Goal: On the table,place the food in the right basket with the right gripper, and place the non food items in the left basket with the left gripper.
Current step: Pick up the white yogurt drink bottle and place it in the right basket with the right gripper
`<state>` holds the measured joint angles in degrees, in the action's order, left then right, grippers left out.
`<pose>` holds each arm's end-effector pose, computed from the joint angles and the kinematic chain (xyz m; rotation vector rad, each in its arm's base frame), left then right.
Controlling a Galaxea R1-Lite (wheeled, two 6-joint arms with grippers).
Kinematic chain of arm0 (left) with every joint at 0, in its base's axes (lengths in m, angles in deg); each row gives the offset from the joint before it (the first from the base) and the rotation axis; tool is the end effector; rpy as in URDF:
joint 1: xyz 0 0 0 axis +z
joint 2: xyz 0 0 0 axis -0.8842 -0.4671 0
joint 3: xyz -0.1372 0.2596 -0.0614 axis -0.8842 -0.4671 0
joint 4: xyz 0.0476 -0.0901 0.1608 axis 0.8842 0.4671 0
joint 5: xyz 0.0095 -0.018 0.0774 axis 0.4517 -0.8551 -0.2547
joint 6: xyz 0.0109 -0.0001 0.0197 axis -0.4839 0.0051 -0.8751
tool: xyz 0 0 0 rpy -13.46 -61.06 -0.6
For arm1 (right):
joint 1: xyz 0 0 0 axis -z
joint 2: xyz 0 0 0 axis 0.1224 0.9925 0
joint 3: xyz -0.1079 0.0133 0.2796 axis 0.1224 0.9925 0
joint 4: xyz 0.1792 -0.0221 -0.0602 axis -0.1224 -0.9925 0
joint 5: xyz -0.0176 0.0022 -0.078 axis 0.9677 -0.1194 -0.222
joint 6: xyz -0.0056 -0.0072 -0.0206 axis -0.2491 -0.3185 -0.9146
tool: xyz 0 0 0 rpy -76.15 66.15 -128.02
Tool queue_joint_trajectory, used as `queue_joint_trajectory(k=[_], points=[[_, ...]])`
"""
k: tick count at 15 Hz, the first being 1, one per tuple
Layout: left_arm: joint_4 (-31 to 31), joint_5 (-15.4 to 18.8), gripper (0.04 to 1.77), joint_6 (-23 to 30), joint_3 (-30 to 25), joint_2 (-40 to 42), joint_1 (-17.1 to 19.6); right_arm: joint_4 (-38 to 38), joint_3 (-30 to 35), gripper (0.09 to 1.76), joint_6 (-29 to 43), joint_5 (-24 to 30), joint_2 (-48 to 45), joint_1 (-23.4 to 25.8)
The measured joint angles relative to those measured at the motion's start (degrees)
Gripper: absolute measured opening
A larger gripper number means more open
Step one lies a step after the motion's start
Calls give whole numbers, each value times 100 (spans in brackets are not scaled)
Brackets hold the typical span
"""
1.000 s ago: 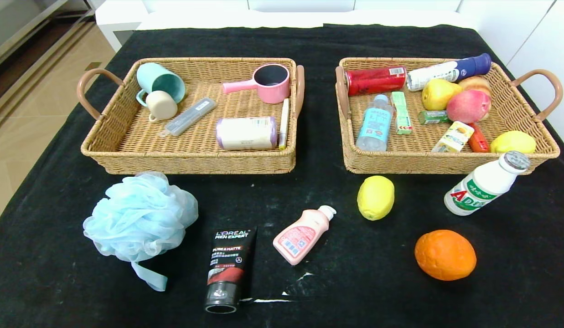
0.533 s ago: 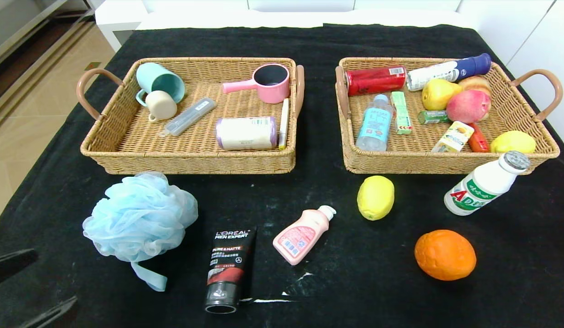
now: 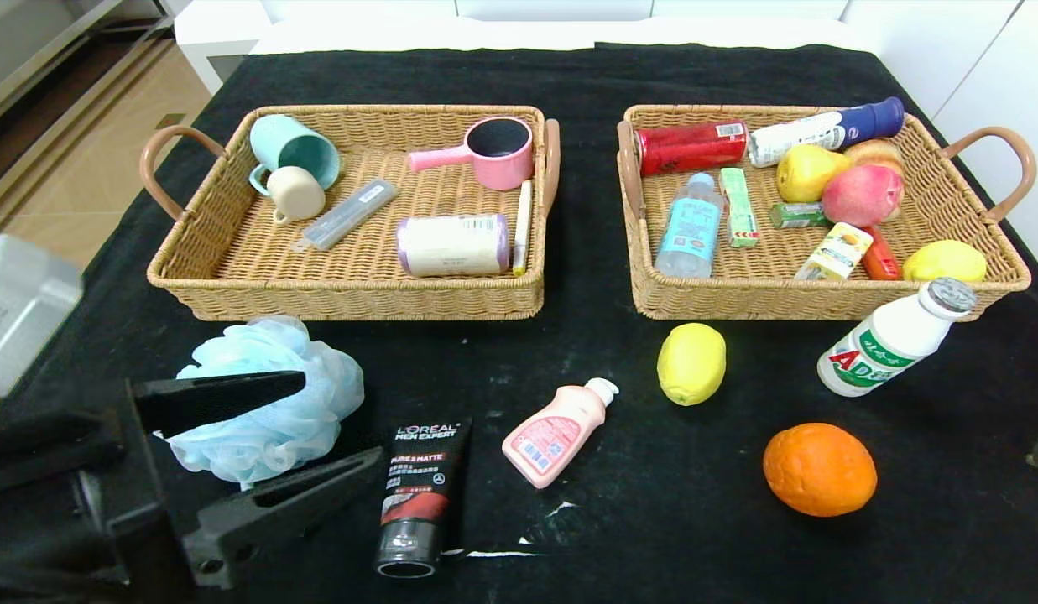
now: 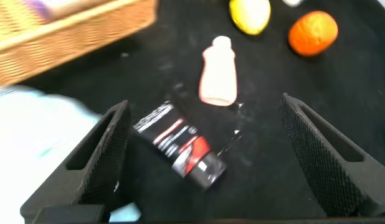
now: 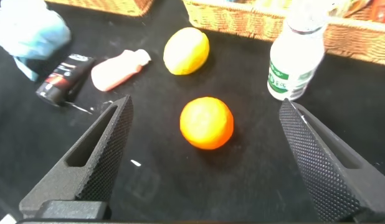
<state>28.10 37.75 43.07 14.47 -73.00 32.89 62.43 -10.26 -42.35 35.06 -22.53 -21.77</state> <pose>0.1248 -0.0756 0.2398 0.0579 0.1902 -0.7306 0.0737 0.0253 0.2503 0.0818 0.1556 0.5086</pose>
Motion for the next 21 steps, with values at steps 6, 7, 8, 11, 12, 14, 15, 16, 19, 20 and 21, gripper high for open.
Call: queue_joint_trajectory(k=[6, 7, 8, 11, 12, 14, 15, 16, 19, 20, 21], points=[[-52, -9, 172, 20, 195, -673, -116, 123, 16, 171, -16, -290, 422, -152], [-98, -11, 172, 15, 206, -706, -116, 123, 20, 171, -17, -310, 463, -166], [-122, -20, 172, 2, 206, -728, -118, 123, 20, 171, -16, -315, 486, -171], [-146, -39, 172, 0, 215, -764, -116, 123, 9, 171, -33, -770, 544, -174], [-146, -56, 172, 4, 215, -764, -113, 127, 0, 171, -44, -1048, 590, -174], [-133, -69, 172, -2, 212, -764, -116, 254, -16, 171, -66, -1385, 739, -179], [-139, -76, 172, 0, 212, -758, -113, 433, -24, 171, -69, -1574, 852, -179], [-139, -80, 172, 2, 223, -739, -107, 642, -30, 171, -69, -1885, 1005, -185], [-146, -146, 172, -5, 258, -656, -88, 1108, -37, 171, -33, -2381, 1475, -251], [-139, -146, 172, -11, 258, -629, -88, 1213, -37, 171, 5, -2447, 1599, -257], [-135, -146, 172, -18, 256, -612, -88, 1348, -37, 171, 30, -2621, 1712, -260]])
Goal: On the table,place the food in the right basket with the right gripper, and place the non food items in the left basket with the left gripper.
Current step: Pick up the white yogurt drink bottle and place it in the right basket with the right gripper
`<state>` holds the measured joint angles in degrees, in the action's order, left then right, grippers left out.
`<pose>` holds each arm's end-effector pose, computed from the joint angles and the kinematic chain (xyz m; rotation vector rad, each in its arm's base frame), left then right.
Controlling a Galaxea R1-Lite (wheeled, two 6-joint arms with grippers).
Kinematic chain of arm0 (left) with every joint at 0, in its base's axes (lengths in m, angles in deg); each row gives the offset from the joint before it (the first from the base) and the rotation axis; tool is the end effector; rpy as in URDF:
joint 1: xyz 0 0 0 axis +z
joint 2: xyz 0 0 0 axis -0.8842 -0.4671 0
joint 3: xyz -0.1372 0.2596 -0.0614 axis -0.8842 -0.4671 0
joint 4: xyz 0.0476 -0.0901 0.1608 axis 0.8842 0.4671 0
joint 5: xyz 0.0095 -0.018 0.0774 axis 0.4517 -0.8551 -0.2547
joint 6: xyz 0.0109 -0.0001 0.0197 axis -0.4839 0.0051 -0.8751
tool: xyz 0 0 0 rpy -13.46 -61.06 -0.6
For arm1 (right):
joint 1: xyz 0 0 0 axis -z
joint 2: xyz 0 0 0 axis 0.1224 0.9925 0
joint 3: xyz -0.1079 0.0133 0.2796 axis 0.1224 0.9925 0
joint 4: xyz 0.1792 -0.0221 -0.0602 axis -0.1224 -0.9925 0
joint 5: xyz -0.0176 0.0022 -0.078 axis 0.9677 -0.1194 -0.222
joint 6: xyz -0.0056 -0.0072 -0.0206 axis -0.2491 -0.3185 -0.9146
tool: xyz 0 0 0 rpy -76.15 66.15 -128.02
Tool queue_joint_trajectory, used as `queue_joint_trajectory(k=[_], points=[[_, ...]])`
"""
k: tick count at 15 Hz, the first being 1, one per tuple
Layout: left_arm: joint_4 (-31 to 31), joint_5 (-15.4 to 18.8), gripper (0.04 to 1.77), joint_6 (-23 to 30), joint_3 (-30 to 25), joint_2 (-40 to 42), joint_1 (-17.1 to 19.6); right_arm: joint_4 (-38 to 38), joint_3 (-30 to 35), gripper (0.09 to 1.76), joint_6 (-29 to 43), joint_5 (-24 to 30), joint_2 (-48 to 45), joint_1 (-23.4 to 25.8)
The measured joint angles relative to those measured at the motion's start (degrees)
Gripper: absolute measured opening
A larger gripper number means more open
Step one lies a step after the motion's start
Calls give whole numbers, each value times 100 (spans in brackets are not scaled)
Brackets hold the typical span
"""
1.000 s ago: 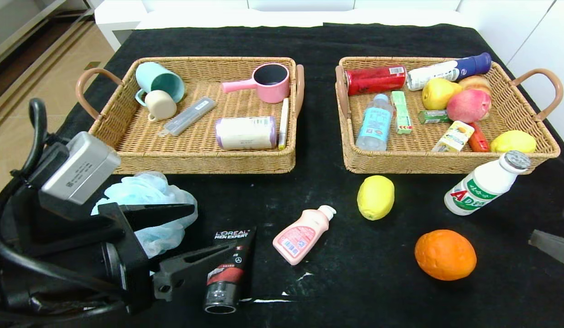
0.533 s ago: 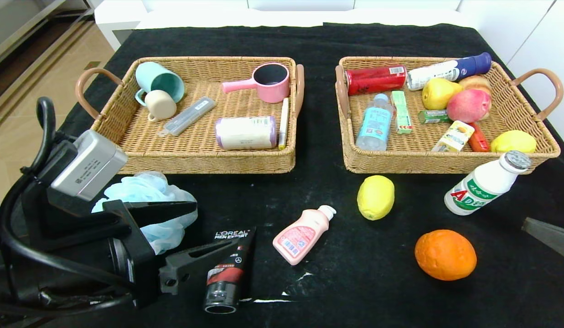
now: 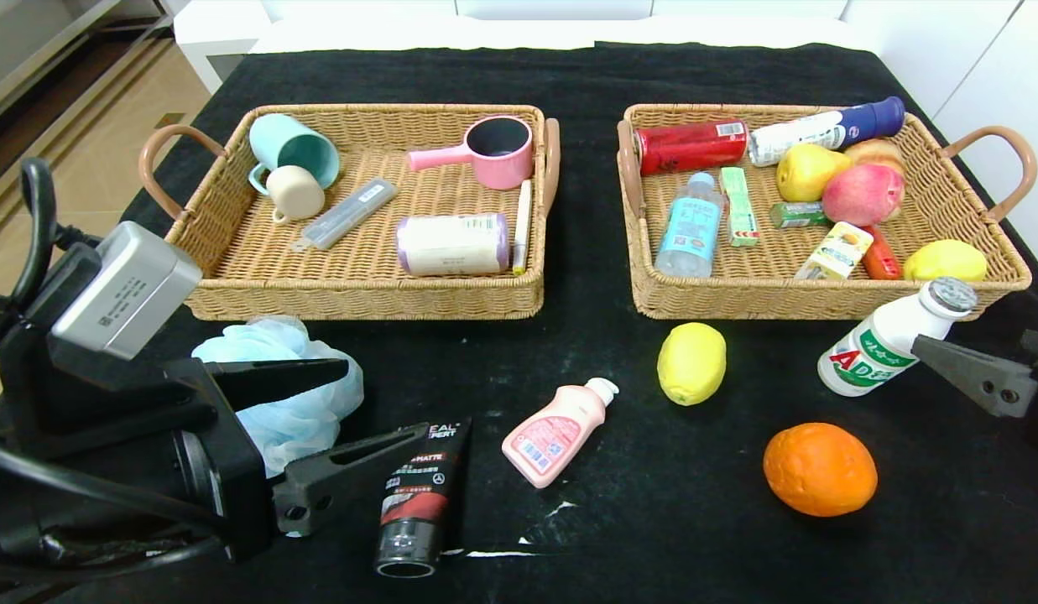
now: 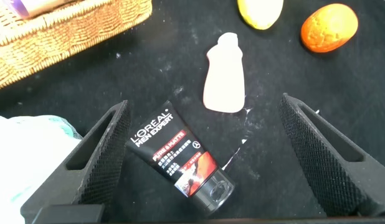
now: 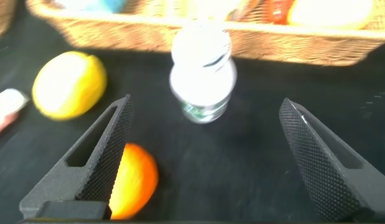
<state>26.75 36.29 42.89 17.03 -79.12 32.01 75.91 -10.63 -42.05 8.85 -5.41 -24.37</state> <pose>0.1477 -0.0908 0.2380 0.0715 0.2273 -0.7205 0.1501 0.0422 0.2409 0.0414 0.1883 0.0946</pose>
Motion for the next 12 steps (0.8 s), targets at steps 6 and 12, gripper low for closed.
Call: queue_joint_trajectory(k=[6, 12], points=[[7, 5, 172, -1, 7, 90, -6, 796, 39, 171, 179, -212, 627, 55], [13, 7, 172, -4, 11, 140, -13, 1378, 48, 171, 347, -492, 1114, 80]])
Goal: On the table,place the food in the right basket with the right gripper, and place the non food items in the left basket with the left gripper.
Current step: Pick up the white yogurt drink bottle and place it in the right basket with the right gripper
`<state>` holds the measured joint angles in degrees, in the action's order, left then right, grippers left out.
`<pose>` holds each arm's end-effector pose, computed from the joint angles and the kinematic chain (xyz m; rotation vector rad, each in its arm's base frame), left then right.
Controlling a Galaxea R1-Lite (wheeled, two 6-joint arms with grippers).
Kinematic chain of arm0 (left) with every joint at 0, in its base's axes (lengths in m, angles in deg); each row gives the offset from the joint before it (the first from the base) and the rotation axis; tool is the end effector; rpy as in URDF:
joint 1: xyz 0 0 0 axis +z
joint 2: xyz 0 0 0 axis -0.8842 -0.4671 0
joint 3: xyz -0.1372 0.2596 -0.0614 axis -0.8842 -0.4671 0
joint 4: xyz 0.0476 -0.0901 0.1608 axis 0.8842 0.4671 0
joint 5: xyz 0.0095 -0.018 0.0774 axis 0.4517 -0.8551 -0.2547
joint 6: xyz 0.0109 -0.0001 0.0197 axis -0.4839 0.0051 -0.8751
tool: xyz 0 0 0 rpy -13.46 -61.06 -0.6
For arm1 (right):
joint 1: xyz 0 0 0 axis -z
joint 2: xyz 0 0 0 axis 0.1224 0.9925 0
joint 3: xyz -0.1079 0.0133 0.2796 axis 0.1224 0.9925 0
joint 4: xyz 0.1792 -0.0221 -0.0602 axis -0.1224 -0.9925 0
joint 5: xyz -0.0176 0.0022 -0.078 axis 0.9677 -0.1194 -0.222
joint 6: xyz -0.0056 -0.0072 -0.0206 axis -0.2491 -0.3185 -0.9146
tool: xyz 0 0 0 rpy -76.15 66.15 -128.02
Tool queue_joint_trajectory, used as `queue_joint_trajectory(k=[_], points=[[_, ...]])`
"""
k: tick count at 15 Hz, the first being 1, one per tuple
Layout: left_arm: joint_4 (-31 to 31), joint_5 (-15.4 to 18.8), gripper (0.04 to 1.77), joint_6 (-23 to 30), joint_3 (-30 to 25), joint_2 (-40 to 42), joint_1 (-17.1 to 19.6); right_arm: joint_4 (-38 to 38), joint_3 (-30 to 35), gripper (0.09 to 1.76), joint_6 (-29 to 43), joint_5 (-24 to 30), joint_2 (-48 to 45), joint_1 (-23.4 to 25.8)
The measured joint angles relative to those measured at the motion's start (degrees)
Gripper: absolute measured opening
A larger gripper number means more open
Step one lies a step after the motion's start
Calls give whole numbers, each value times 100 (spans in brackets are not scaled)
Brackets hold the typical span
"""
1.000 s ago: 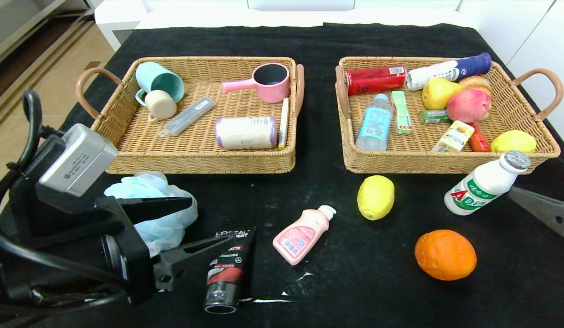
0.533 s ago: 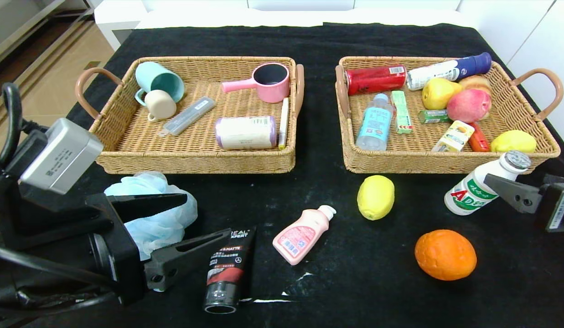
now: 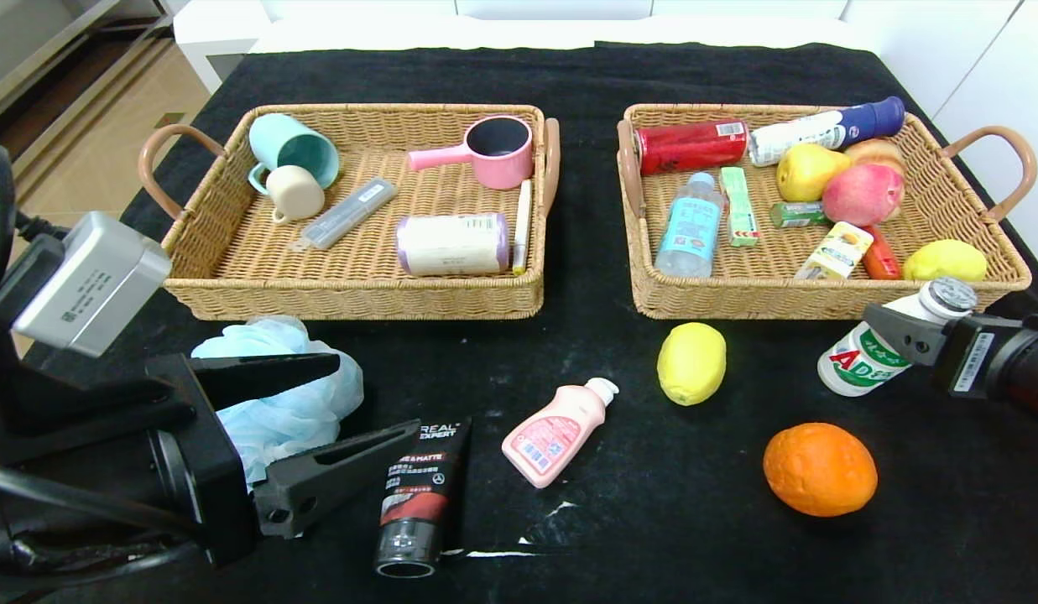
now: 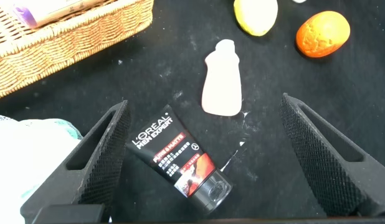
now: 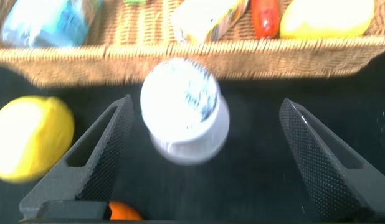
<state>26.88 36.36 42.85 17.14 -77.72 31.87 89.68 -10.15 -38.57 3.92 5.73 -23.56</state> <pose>0.1424 -0.0883 0.2425 0.0683 0.2027 -0.7245 0.1982 0.0522 0.2276 0.1063 0.1459 -0.0080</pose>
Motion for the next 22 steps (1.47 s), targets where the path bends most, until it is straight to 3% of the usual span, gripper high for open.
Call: queue_joint_trajectory(k=[19, 20, 22], points=[[-5, -5, 172, -91, -28, 66, -4, 155, -22, 171, 57, 0, 325, 5], [-5, -7, 172, -90, -33, 67, -4, 157, -22, 168, 57, 0, 330, 5], [-6, -7, 172, -96, -33, 74, -4, 157, -13, 132, 55, 5, 334, 2]])
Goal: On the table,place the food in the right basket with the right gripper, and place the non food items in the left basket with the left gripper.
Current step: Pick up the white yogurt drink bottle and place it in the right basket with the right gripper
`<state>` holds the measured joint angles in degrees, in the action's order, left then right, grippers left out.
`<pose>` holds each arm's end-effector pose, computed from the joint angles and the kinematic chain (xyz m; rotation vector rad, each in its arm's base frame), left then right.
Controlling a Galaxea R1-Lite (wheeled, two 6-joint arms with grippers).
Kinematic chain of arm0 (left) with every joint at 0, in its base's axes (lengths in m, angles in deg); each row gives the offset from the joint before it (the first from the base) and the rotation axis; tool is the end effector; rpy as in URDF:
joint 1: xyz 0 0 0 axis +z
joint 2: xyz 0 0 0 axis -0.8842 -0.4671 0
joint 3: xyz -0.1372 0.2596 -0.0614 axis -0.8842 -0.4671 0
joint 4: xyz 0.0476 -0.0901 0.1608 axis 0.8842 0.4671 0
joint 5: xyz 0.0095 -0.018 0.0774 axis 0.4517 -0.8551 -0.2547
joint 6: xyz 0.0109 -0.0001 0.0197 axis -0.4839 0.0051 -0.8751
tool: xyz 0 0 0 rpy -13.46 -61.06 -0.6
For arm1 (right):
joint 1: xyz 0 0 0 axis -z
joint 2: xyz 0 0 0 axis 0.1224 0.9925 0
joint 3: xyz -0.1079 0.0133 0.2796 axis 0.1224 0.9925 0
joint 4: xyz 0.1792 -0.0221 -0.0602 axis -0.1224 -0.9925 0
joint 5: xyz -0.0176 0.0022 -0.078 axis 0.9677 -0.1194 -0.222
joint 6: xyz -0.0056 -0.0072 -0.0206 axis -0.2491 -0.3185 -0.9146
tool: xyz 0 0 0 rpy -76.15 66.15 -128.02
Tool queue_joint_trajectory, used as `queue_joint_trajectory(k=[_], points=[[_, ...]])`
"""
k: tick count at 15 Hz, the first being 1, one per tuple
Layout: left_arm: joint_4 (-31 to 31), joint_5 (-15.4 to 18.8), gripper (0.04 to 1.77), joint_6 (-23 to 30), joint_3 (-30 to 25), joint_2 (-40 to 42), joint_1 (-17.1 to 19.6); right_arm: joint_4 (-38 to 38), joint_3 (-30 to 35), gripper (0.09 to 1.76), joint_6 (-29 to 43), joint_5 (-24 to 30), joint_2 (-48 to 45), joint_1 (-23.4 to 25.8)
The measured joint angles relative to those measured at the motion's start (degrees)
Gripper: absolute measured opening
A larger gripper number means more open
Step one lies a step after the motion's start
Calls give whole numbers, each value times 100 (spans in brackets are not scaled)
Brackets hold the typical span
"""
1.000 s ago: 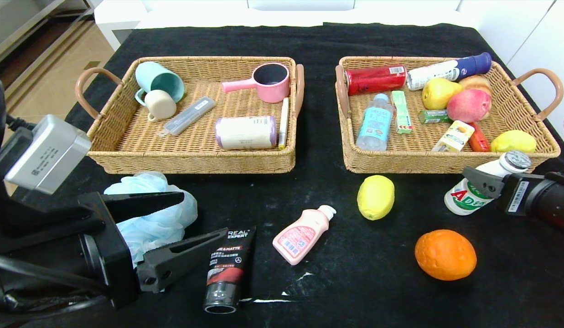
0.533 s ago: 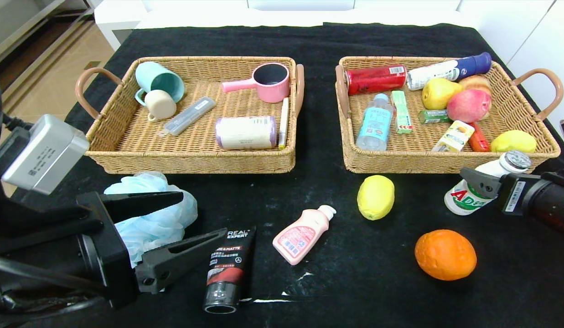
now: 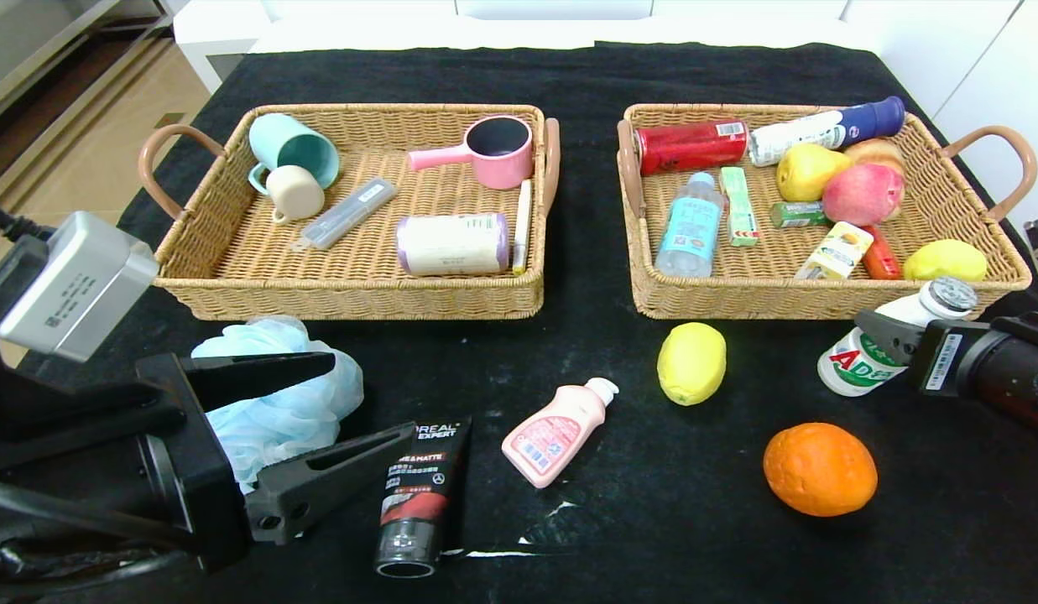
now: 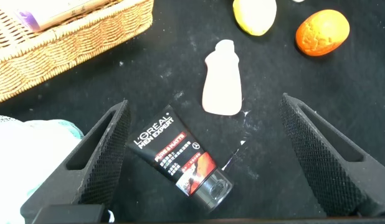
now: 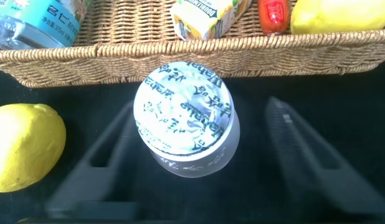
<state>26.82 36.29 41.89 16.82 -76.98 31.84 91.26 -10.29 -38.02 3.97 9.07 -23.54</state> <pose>0.1395 -0.0867 0.2431 0.0830 0.1882 -0.7255 0.2113 0.0560 0.2187 0.1078 0.1730 -0.0103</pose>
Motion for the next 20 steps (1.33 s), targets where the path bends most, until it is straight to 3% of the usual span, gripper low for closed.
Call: queue_joint_trajectory(k=[2, 4, 15, 20], points=[[-7, 0, 172, -6, -9, 6, 0, -2, 9, 104, 5, 5, 2, 0], [-5, 0, 172, -9, -22, 6, 0, -5, 11, 92, -2, 6, 16, 0], [-5, 0, 172, -5, -26, 17, 0, -24, 44, 89, -20, 28, -2, -61], [-7, 0, 172, -5, -22, 15, 4, -568, -91, 89, -116, 185, -496, -160]])
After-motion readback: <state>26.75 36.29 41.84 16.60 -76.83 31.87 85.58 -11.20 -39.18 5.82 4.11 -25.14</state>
